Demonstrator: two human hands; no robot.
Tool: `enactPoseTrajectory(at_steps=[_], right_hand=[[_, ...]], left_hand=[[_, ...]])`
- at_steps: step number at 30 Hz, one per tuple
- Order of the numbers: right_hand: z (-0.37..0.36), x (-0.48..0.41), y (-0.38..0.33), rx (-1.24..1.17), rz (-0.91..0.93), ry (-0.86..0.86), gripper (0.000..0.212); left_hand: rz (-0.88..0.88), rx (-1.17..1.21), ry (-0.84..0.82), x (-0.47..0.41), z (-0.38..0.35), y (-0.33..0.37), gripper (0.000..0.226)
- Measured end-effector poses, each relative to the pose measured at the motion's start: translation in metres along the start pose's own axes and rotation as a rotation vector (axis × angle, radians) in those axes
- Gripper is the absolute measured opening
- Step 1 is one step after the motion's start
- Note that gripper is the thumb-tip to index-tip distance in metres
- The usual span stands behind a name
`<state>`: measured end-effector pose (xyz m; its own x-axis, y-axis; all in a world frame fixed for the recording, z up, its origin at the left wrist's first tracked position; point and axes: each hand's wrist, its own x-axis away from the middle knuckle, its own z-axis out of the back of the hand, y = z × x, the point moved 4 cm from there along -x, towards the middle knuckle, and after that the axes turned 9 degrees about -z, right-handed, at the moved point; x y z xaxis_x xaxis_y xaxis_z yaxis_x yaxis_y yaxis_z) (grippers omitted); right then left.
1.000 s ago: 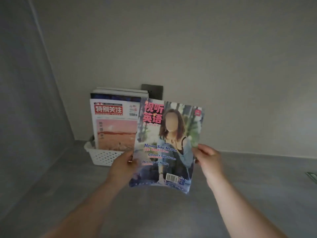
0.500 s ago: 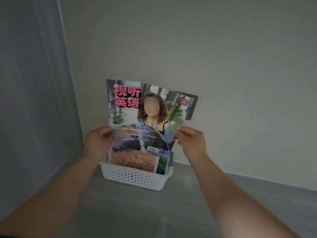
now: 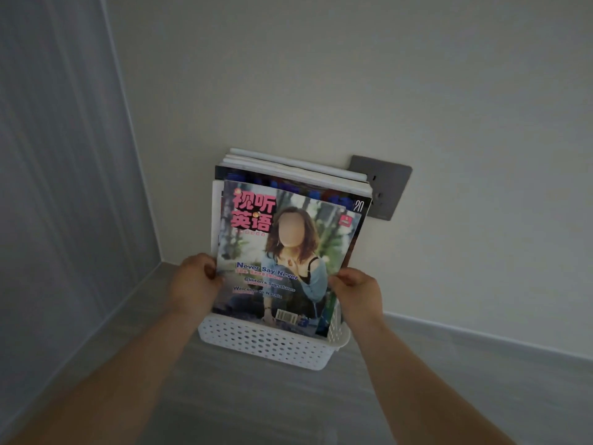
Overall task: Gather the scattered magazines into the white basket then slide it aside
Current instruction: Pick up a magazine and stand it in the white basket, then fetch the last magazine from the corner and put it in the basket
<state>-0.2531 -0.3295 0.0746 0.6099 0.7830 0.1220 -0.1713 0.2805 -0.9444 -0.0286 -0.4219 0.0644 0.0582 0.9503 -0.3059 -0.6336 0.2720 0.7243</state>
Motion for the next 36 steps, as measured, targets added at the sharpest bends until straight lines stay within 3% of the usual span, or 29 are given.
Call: enactPoseTrajectory(at_steps=[2,5,8,12,15,19,22,27,31,36], right_hand=[[0.004,0.000,0.001,0.028,0.027,0.090,0.013],[0.003,0.003,0.000,0.075,0.094,0.124,0.024],[-0.014,0.009,-0.004,0.101,0.134,0.006,0.038],[-0.029,0.011,-0.004,0.221,0.102,-0.046,0.054],[-0.020,0.017,-0.010,0.289,0.130,-0.083,0.052],[0.019,0.033,-0.003,0.300,0.130,-0.047,0.048],[0.062,0.049,0.016,0.261,0.097,0.022,0.054],[0.139,0.075,0.054,0.302,0.056,0.114,0.037],[0.215,0.107,0.094,0.375,0.008,0.127,0.032],[0.355,0.150,0.154,0.476,-0.076,0.190,0.027]], left_hand=[[-0.019,0.056,0.103,0.001,0.000,-0.002,0.029],[-0.072,0.224,0.087,0.001,-0.006,0.003,0.057],[-0.099,0.341,-0.045,-0.001,-0.018,0.009,0.057],[-0.051,0.311,-0.105,-0.004,-0.021,0.002,0.060],[-0.058,0.332,-0.159,-0.001,-0.017,0.007,0.061],[-0.043,0.196,0.042,0.023,-0.001,0.021,0.070],[-0.188,0.181,0.114,0.063,0.003,0.057,0.069],[-0.411,0.101,-0.109,0.144,-0.035,0.120,0.056],[-0.356,0.093,-0.292,0.210,-0.079,0.159,0.029],[-0.350,0.142,-0.435,0.295,-0.143,0.236,0.020]])
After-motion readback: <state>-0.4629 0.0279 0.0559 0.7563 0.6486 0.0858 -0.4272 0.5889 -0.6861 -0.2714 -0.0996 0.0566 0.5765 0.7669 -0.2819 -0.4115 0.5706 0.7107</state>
